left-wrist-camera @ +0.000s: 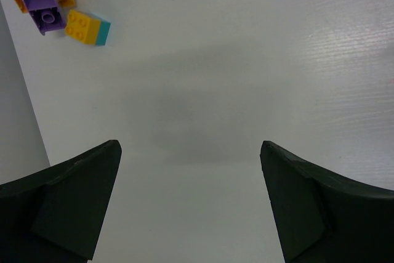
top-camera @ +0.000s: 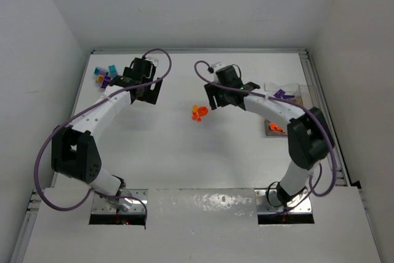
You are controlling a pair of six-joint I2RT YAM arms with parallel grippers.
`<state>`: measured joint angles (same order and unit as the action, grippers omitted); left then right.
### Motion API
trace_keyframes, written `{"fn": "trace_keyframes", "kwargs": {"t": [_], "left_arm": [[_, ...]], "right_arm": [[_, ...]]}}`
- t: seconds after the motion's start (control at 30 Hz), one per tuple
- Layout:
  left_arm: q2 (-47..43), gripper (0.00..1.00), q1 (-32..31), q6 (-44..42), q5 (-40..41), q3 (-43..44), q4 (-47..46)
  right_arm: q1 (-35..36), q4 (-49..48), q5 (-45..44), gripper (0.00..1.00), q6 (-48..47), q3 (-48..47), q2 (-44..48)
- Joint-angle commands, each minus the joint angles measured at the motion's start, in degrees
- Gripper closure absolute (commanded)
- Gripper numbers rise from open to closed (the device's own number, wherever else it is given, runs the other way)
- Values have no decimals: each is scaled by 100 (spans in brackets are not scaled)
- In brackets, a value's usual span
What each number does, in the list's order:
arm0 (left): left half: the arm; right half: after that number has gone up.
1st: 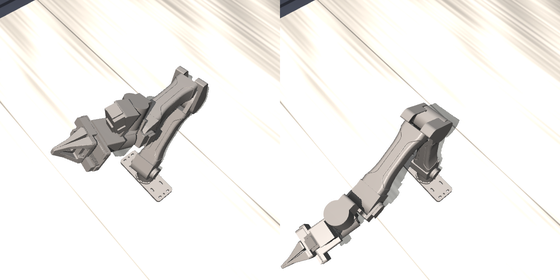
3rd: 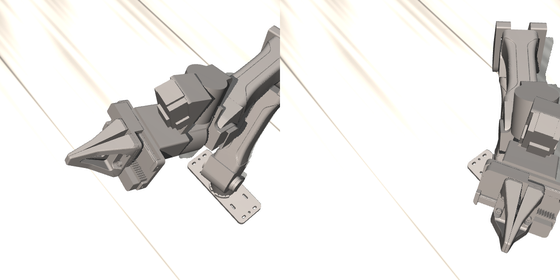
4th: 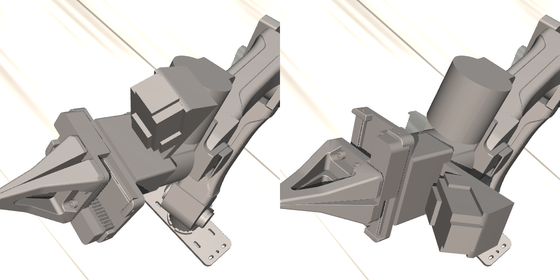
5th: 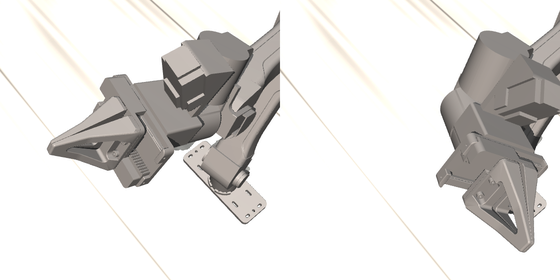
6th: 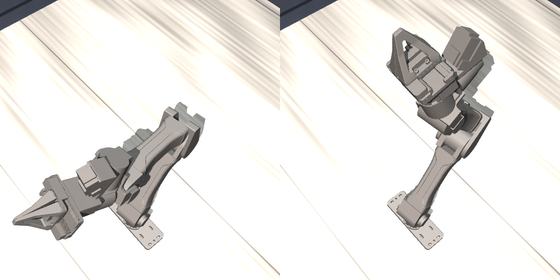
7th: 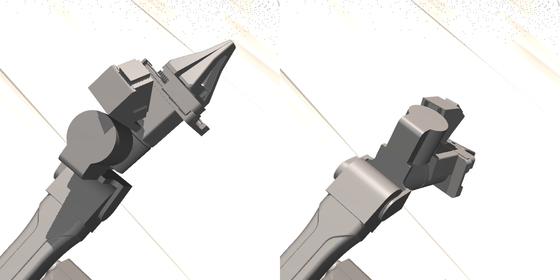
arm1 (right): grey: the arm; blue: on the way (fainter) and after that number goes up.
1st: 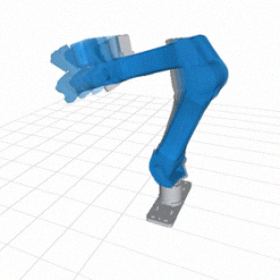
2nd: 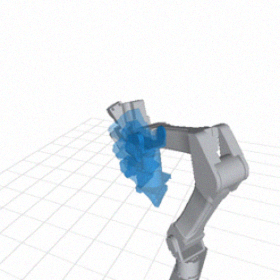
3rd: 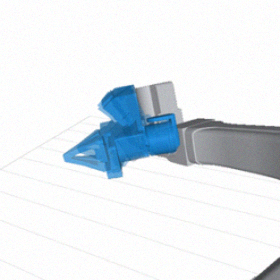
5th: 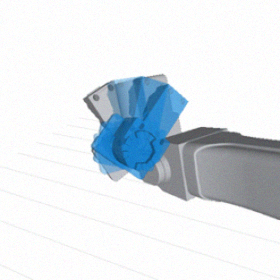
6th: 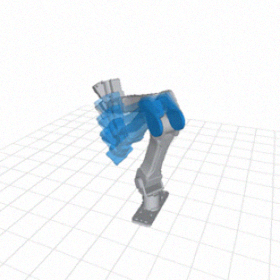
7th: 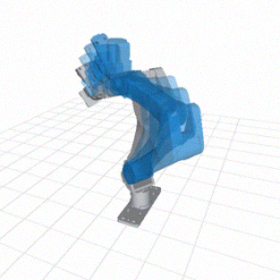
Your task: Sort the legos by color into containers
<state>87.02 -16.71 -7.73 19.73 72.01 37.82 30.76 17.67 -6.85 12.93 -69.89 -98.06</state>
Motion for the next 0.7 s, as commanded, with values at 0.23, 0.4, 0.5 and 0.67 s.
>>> {"fn": "trace_keyframes", "kwargs": {"t": [0.23, 0.4, 0.5, 0.67], "left_arm": [[-45, 5, 10, -71, 154, 200, -29], [-63, 5, 10, -89, 198, 164, -38], [-71, 5, 10, -89, 233, 138, -47], [-71, 5, 10, -89, 234, 138, -56]], "right_arm": [[509, 368, -106, 36, 518, -1641, -1680], [501, 632, -211, 39, 465, -2090, -2172], [501, 694, -282, 40, 509, -2143, -2296], [501, 667, -255, 41, 562, -2143, -2507]]}}
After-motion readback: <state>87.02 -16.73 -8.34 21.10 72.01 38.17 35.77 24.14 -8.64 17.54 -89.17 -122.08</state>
